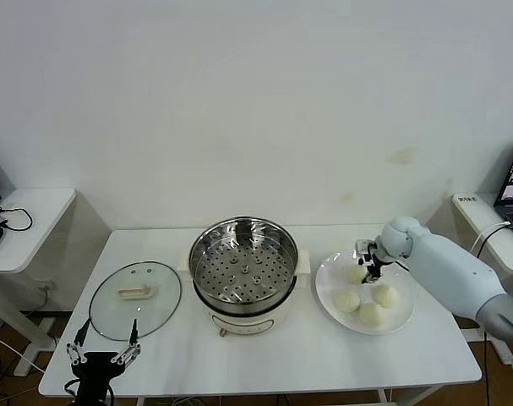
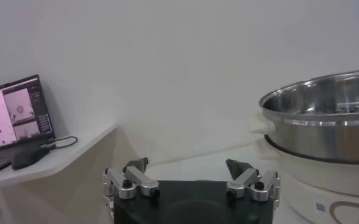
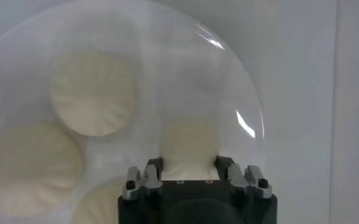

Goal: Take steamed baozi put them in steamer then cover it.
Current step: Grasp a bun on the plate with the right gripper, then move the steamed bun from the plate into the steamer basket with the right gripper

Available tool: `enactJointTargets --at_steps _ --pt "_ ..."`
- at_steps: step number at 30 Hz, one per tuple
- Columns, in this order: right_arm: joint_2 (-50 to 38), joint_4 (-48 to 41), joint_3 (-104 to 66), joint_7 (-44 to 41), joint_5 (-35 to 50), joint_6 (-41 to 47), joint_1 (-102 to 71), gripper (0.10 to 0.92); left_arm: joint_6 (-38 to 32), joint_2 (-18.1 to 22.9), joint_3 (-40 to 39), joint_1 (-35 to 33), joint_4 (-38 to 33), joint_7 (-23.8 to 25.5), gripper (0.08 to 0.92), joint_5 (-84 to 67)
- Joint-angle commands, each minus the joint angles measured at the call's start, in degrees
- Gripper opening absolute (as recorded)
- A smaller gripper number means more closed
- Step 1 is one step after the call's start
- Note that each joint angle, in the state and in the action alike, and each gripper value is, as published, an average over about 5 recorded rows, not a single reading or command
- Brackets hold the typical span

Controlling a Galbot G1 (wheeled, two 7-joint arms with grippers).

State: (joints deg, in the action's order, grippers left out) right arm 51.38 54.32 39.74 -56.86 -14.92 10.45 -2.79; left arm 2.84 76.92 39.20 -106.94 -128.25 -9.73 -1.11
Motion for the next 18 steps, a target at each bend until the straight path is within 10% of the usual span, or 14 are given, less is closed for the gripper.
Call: enactJointTargets --at_steps 1,18 --pt "0.28 -0.08 -0.05 -0.22 0.00 -0.14 0.29 0.527 -0.08 0.00 -0.02 -0.02 -0.08 -0.01 0.823 0.03" --pt "-10.04 15.95 7.48 -2.95 13.38 1.96 15.54 0.535 -0.09 -0.66 -0.69 0.66 -0.41 0.04 0.823 -0.04"
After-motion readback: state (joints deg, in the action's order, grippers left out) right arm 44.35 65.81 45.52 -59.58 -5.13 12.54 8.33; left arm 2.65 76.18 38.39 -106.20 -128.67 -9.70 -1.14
